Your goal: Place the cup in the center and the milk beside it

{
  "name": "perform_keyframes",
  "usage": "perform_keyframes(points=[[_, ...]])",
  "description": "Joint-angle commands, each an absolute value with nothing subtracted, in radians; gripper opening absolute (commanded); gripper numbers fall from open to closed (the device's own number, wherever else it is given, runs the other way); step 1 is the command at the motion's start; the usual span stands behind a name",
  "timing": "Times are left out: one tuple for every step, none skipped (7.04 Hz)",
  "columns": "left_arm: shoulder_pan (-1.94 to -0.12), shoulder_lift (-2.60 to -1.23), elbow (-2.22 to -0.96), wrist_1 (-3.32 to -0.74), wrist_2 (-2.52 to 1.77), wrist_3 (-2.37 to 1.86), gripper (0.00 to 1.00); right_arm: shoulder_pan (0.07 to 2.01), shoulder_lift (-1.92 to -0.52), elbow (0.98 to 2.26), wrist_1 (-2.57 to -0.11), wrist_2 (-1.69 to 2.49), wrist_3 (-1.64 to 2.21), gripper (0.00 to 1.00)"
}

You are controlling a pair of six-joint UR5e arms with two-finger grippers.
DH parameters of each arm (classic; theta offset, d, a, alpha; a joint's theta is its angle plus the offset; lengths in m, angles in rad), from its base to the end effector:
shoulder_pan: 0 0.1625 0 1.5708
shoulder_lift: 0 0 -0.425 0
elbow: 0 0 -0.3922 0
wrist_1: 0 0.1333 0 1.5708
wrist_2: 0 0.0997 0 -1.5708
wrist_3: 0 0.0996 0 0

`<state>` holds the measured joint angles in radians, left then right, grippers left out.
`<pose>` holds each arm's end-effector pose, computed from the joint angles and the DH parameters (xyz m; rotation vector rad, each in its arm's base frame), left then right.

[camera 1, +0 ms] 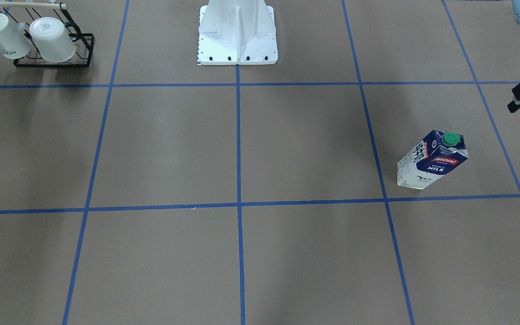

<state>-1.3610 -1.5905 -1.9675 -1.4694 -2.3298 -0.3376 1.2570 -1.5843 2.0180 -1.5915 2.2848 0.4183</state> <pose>0.0375 -0.4871 0.4666 0.0851 0.8051 -0.0012 -0.0808 -0.4697 0.4516 0.1171 -0.7978 -0.0486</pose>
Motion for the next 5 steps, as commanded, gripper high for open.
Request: perform_keyframes(points=[[-1.359,-1.597,-1.964,-1.474,-2.33,-0.339,0.98,1.249,-1.585,2.02,-1.589,2.283,0.431,1.0],[-1.359,-1.598,-1.965,-1.476,-2.332,-0.337,0.98,1.247,-1.588,2.02,-1.591,2.289,0.425,1.0],[-1.361,-1.597,-1.97,-1.476,-2.332,-0.333,0.98,1.244,-1.594,2.02,-1.592,2.293,0.423,1.0],[-1.361,-1.589,-1.974,-1.474,-2.338,-0.331,0.98,1.244,-1.638,1.999,-1.592,2.289,0.407,1.0],[-1.361,-1.589,-1.956,-1.476,-2.339,-0.333,0.98,1.277,-1.666,1.967,-1.594,2.292,0.244,1.0]])
